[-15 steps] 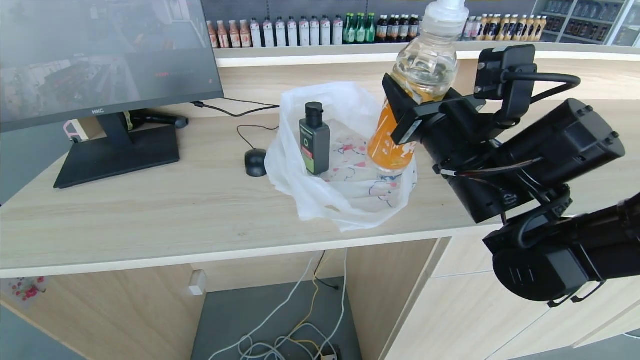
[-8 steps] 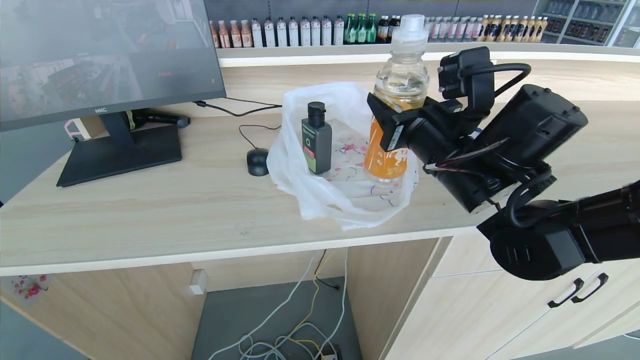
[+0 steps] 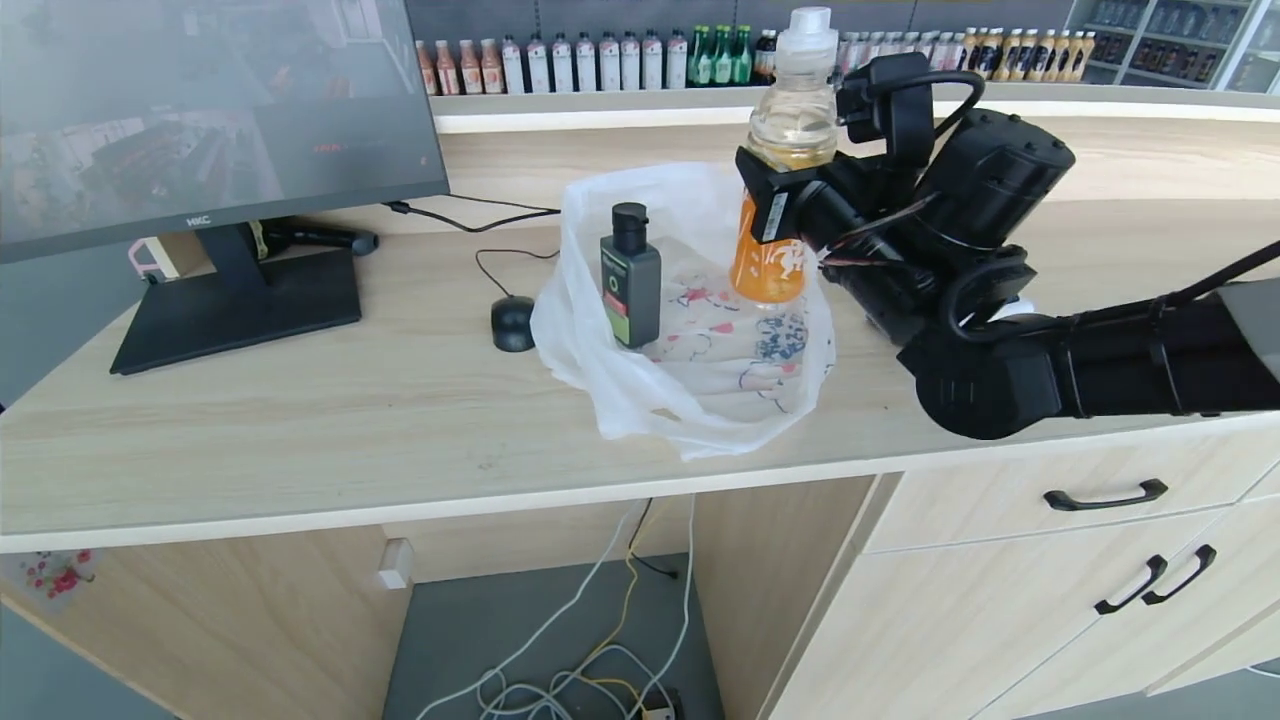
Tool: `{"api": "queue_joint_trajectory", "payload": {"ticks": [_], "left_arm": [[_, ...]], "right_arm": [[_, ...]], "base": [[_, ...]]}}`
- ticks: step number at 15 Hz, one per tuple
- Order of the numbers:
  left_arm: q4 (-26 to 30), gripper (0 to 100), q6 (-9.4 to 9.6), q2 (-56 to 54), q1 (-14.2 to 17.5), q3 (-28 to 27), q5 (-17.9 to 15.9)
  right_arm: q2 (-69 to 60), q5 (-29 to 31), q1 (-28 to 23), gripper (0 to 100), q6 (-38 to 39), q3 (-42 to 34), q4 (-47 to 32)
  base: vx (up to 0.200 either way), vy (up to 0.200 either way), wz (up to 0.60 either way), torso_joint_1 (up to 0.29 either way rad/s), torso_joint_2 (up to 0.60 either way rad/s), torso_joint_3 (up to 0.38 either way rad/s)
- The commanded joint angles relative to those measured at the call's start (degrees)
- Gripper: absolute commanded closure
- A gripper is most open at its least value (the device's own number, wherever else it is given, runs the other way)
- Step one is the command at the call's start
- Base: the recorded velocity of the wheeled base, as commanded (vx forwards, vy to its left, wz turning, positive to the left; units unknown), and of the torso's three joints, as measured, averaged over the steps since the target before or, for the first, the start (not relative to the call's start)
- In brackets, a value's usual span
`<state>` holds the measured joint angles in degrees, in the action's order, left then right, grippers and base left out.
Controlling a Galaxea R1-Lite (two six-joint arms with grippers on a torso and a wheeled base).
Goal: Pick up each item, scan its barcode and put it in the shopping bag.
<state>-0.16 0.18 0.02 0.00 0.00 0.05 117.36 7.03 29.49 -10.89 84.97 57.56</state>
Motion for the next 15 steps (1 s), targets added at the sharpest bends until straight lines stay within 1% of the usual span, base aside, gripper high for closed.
{"api": "queue_joint_trajectory", "payload": {"ticks": [1, 9, 15], "left_arm": [[0.0, 0, -0.01, 0.0, 0.0, 0.0, 0.0], [0.0, 0, -0.01, 0.0, 0.0, 0.0, 0.0], [0.0, 0, -0.01, 0.0, 0.0, 0.0, 0.0]], "right_arm": [[3.9, -0.1, 0.0, 100, 0.5, 2.8, -0.6], [7.6, 0.3, 0.0, 100, 3.7, 2.5, -0.2], [8.2, 0.3, 0.0, 100, 3.7, 2.2, -0.1]], "base": [[0.000, 0.000, 0.00, 0.000, 0.00, 0.000], [0.000, 0.000, 0.00, 0.000, 0.00, 0.000], [0.000, 0.000, 0.00, 0.000, 0.00, 0.000]]}}
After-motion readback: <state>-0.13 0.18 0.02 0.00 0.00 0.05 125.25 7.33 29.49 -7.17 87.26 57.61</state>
